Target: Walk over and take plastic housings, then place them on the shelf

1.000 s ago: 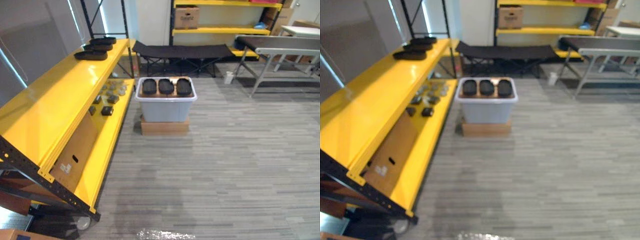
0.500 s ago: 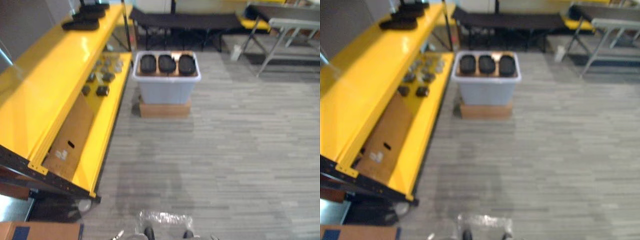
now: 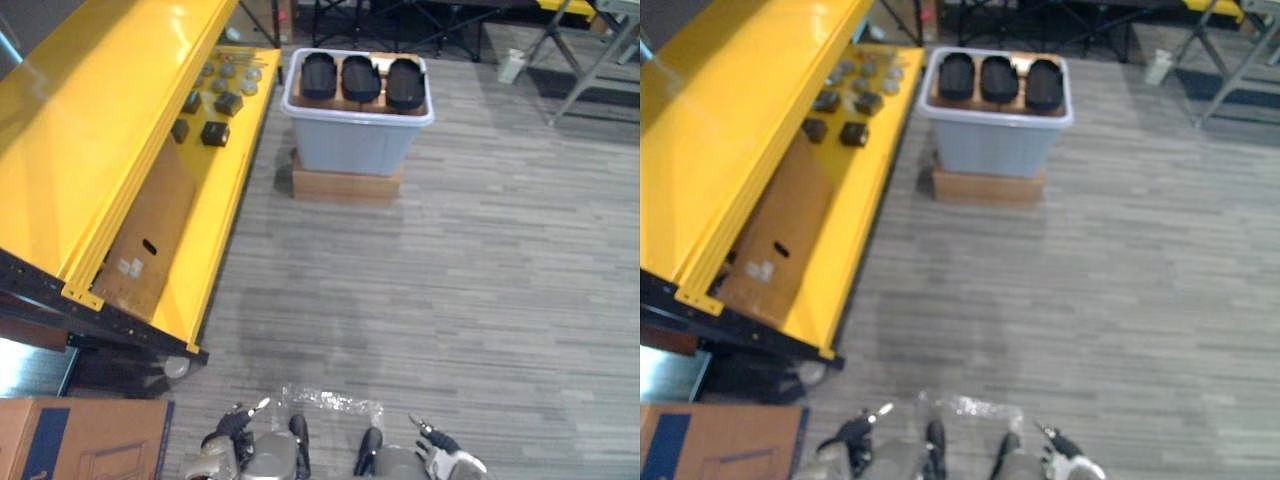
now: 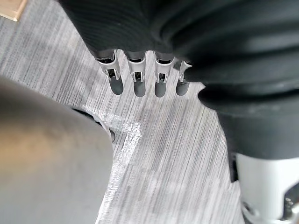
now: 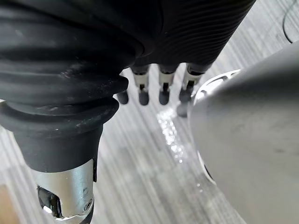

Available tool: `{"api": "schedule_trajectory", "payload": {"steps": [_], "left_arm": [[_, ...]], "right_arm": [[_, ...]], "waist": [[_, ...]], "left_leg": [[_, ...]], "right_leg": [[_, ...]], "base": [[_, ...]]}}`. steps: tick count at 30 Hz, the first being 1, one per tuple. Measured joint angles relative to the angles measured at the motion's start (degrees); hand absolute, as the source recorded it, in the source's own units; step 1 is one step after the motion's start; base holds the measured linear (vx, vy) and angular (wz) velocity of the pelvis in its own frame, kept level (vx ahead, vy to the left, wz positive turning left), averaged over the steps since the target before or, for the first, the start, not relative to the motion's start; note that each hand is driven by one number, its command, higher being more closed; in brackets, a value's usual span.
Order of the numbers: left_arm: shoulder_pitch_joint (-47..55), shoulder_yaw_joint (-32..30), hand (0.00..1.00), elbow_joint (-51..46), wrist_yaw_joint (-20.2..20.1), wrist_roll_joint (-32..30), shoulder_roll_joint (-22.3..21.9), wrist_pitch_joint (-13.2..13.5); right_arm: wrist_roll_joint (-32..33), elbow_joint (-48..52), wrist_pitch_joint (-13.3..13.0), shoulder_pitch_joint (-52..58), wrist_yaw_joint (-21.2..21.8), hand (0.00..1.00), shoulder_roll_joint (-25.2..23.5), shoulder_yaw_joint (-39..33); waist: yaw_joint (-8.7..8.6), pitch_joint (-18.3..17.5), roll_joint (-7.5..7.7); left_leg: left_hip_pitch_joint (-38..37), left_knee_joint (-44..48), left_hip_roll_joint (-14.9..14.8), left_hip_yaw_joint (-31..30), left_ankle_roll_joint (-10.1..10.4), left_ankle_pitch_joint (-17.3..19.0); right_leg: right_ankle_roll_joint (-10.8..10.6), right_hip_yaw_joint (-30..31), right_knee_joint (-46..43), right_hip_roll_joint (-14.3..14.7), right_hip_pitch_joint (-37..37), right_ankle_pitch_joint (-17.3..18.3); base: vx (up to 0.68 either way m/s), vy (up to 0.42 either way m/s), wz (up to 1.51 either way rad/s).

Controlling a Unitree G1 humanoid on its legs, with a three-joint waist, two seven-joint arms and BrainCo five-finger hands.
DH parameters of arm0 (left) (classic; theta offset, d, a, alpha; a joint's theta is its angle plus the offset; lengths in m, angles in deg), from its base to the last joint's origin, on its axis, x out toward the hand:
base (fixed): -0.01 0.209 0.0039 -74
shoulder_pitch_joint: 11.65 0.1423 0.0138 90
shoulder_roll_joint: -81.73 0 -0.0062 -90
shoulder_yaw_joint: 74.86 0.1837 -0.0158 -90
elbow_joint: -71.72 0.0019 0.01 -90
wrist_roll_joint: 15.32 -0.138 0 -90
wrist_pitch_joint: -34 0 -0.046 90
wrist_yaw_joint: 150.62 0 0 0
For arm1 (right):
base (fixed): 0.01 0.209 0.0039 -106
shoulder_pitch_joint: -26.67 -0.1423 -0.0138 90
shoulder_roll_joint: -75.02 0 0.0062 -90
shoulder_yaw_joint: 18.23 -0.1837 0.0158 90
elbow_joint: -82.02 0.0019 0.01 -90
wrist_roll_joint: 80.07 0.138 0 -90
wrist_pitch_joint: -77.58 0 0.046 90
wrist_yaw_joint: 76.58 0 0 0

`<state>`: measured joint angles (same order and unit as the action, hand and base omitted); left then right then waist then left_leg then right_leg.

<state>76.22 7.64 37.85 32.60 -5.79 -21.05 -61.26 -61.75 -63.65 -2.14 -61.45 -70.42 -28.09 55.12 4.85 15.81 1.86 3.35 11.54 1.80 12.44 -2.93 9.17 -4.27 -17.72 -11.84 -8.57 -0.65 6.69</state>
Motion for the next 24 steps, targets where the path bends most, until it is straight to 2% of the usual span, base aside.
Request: {"api": "schedule_trajectory", "payload": {"steps": [7, 10, 12, 15, 19, 20, 21, 22, 23, 24], "left_arm": [[0.1, 2.0, 0.00, 0.3, 0.9, -1.2, 0.2, 2.8], [0.8, 2.1, 0.00, 0.3, 0.9, -1.9, 0.3, 3.7], [1.9, 3.4, 0.00, 0.3, 0.9, -3.3, 1.0, 3.9], [2.3, 3.8, 0.00, 0.3, 0.8, -3.3, 1.1, 3.8], [3.0, 3.8, 0.00, 0.2, 0.8, -3.4, 1.2, 3.1], [3.0, 3.8, 0.00, 0.1, 0.8, -3.4, 1.4, 3.0], [2.9, 3.7, 0.00, 0.1, 0.7, -3.6, 1.7, 2.5], [2.7, 3.7, 0.00, 0.1, 0.4, -3.6, 1.9, 2.5], [2.6, 3.6, 0.00, 0.1, 0.4, -3.7, 2.0, 2.4], [2.5, 3.1, 0.00, 0.1, 0.5, -3.7, 2.1, 2.2]], "right_arm": [[1.2, -1.1, 0.9, 0.1, 0.1, 0.00, 0.0, 0.0], [1.1, -1.6, 1.8, 0.4, 1.0, 0.00, -0.2, 0.0], [1.1, -2.2, 2.2, 0.3, 2.2, 0.00, -0.2, 1.2], [1.3, -2.9, 2.3, 0.3, 2.5, 0.00, -0.1, 1.2], [4.3, -3.5, 4.1, 0.1, 1.5, 0.00, 0.2, 1.7], [4.7, -3.5, 4.3, 0.0, 1.3, 0.00, 0.3, 1.7], [6.3, -3.5, 4.6, -0.3, 1.1, 0.00, 0.5, 1.5], [8.3, -3.4, 4.8, -0.5, 0.9, 0.00, 0.9, 0.8], [9.2, -3.2, 4.7, -0.6, 0.7, 0.00, 1.1, 0.5], [9.5, -2.9, 4.7, -0.8, 0.7, 0.00, 1.6, -0.7]], "waist": [[-0.24, -0.1, 0.15], [-0.15, -0.8, 0.89], [-0.09, -2.3, 1.41], [-0.12, -2.9, 1.34], [-0.13, -4.2, 1.50], [-0.12, -4.2, 1.60], [-0.23, -4.1, 2.20], [-0.80, -3.9, 1.87], [-1.03, -3.6, 1.52], [-0.99, -3.0, 0.71]], "left_leg": [[-1.9, 1.0, 0.0, -2.3, 0.4, 0.3], [-4.4, 0.8, -0.2, -2.6, 0.8, 0.5], [-4.6, 0.5, -0.2, -2.7, 0.7, 0.5], [-5.7, -0.1, 0.0, -2.7, 0.5, 0.3], [-5.2, -1.2, 0.4, -2.6, -0.3, -0.6], [-4.9, -1.0, 0.4, -2.5, -0.3, -0.5], [-3.8, 0.3, 0.7, -2.4, -0.6, 0.3], [-2.5, 2.9, 0.5, -2.5, -1.0, 1.9], [-2.1, 4.4, 0.1, -2.4, -1.3, 3.0], [-1.6, 7.5, -1.7, -1.9, -2.0, 5.5]], "right_leg": [[0.1, -1.4, 0.3, 0.6, 3.6, 0.5], [0.2, -1.4, 1.5, 0.7, 6.6, 0.5], [0.1, -1.4, 2.2, 0.9, 6.9, 0.5], [-0.1, -1.3, 2.8, 0.9, 7.9, 0.3], [-0.2, -1.2, 3.4, 0.5, 7.0, 0.3], [-0.4, -1.1, 3.0, 0.3, 6.5, 0.4], [-1.7, -1.1, 1.3, -0.4, 5.1, 1.2], [-3.3, -0.9, -1.9, -0.9, 3.9, 2.0], [-4.0, -0.6, -4.5, -1.2, 3.1, 2.2], [-4.2, 1.1, -11.1, -0.9, 0.4, 1.9]], "base": [[0.04, -0.034, 0.16], [0.01, 0.002, 0.07], [0.00, 0.000, 0.00], [-0.06, 0.009, -0.01], [-0.06, 0.028, 0.00], [-0.04, 0.049, -0.01], [-0.03, 0.058, -0.01], [0.00, 0.066, 0.00], [0.00, 0.098, -0.13], [0.01, 0.121, -0.27]]}}
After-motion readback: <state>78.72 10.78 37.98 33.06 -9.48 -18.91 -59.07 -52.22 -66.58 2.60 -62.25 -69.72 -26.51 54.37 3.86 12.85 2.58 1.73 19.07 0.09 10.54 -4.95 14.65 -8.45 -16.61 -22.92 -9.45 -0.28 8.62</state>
